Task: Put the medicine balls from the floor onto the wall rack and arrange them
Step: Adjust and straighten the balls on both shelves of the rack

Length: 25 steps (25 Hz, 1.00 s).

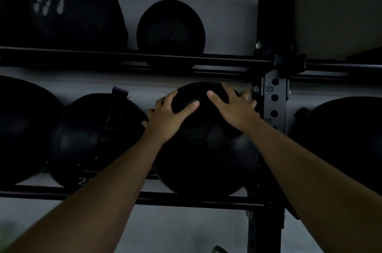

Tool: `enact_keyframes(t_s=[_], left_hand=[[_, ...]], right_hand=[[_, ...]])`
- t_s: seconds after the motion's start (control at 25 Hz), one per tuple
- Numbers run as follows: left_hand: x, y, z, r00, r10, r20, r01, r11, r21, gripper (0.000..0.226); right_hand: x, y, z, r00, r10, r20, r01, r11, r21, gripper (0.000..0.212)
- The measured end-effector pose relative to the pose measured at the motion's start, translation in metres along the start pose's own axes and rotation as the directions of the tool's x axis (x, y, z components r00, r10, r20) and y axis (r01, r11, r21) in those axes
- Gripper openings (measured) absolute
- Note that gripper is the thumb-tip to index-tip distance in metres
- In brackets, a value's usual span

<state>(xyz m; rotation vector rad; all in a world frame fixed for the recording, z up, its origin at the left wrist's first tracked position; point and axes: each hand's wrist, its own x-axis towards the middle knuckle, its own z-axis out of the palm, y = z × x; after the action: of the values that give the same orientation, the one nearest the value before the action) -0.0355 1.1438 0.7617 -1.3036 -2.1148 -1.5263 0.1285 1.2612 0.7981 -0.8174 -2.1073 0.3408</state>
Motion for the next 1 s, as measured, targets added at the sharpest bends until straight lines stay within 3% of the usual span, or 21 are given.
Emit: enact_keyframes(t_s=[0.16, 0.32, 0.48, 0.64, 0.72, 0.84, 1.0], left_hand=[[-0.004, -0.005, 0.003, 0.997, 0.033, -0.076, -0.037, 0.998, -0.050, 0.101], [-0.007, 0.000, -0.006, 1.000, 0.014, 0.016, -0.014, 1.000, -0.003, 0.103], [-0.005, -0.002, -0.036, 0.993, 0.009, 0.121, -0.035, 0.976, 0.214, 0.090], [0.006, -0.042, -0.102, 0.999, 0.048, 0.011, -0.048, 0.921, 0.386, 0.070], [0.013, -0.073, -0.145, 0.996, 0.027, -0.089, 0.014, 0.904, 0.427, 0.065], [0.024, -0.125, -0.205, 0.982, -0.079, -0.169, 0.140, 0.911, 0.389, 0.069], [0.039, -0.182, -0.245, 0.985, -0.153, -0.075, 0.164, 0.970, 0.180, 0.068]], right_hand=[[-0.019, 0.019, 0.013, 0.935, -0.274, -0.224, 0.296, 0.953, 0.068, 0.055], [-0.014, 0.022, 0.009, 0.948, -0.260, -0.186, 0.265, 0.964, 0.006, 0.052], [-0.018, 0.002, 0.014, 0.937, -0.285, -0.203, 0.257, 0.954, -0.152, 0.057], [-0.033, -0.062, 0.050, 0.878, -0.436, -0.199, 0.375, 0.883, -0.283, 0.053], [-0.044, -0.106, 0.080, 0.861, -0.480, -0.165, 0.444, 0.870, -0.216, 0.052], [-0.061, -0.170, 0.136, 0.910, -0.411, -0.063, 0.411, 0.911, -0.002, 0.055], [-0.082, -0.223, 0.216, 0.981, -0.145, 0.129, 0.139, 0.989, 0.060, 0.083]])
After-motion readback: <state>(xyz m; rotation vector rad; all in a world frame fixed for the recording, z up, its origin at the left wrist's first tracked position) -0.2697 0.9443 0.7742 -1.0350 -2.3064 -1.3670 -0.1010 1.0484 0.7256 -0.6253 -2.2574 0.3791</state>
